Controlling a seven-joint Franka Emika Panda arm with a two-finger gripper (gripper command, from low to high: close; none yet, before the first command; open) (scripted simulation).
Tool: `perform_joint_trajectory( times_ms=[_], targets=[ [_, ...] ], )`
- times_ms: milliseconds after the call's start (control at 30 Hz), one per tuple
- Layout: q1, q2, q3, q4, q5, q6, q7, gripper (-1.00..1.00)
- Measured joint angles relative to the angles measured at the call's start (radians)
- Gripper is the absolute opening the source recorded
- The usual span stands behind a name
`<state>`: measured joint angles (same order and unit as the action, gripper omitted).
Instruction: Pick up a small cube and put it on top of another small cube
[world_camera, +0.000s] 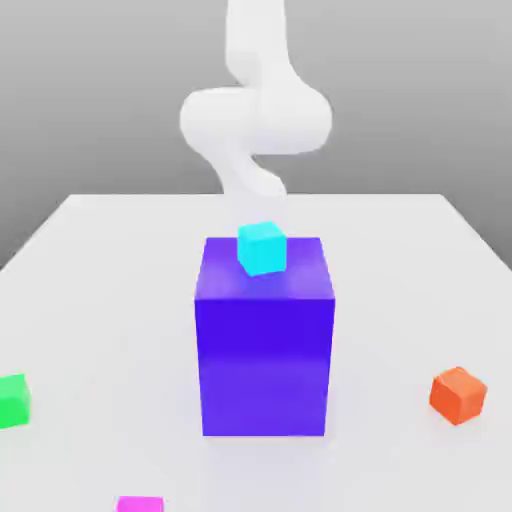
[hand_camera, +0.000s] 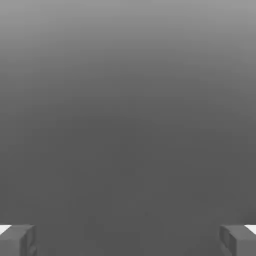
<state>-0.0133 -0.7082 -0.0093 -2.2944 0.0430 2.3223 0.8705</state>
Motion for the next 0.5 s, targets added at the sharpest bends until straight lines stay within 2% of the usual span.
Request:
perform_joint_trajectory(
  times_ms=[267, 500],
  targets=[
    [-0.050, 0.299, -0.007, 0.019, 0.114, 0.070, 0.248, 0.00],
    [-0.091, 0.553, -0.002, 0.034, 0.154, 0.134, 0.501, 0.00]
  ],
)
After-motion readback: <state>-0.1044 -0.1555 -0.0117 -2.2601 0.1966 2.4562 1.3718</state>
